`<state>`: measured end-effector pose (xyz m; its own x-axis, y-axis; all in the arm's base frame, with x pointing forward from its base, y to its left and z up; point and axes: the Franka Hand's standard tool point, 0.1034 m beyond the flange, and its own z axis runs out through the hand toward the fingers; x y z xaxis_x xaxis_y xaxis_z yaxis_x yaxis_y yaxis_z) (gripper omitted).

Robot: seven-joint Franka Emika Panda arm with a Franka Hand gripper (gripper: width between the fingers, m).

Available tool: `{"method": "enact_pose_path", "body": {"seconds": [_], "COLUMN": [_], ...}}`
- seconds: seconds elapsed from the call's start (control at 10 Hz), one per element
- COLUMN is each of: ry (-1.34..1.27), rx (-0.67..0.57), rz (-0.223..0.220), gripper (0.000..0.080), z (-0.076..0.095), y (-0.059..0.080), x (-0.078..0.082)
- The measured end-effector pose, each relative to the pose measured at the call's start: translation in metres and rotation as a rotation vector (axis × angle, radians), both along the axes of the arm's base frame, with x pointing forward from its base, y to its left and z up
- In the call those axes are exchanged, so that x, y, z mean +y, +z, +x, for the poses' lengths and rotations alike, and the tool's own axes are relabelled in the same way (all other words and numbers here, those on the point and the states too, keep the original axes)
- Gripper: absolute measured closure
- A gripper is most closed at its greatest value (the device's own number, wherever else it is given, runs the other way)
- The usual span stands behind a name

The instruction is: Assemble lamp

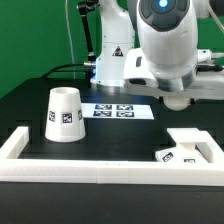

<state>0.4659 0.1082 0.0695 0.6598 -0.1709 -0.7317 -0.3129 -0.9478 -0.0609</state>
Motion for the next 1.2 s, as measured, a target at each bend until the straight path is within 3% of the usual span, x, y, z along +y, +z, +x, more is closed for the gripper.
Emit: {"method": "enact_pose_path", "body": {"seconds": [0.2,0.4,0.9,1.1,1.2], "ry": [-0.006,0.005,0.024,0.013,0.016], "rx": [-0.038,-0.198,-0.558,-0.689,-0.656], "rz": [-0.008,-0.025,-0.073,-0.106,-0.101], "gripper": [0.022,0.022,0.022,0.022,0.022], "z": [0.005,0.013,0.051,0.054,0.049], "y": [-0.004,-0.008,0.035,0.037,0.035], "x": [0.001,-0.003,-0.026,-0.026,-0.026]}}
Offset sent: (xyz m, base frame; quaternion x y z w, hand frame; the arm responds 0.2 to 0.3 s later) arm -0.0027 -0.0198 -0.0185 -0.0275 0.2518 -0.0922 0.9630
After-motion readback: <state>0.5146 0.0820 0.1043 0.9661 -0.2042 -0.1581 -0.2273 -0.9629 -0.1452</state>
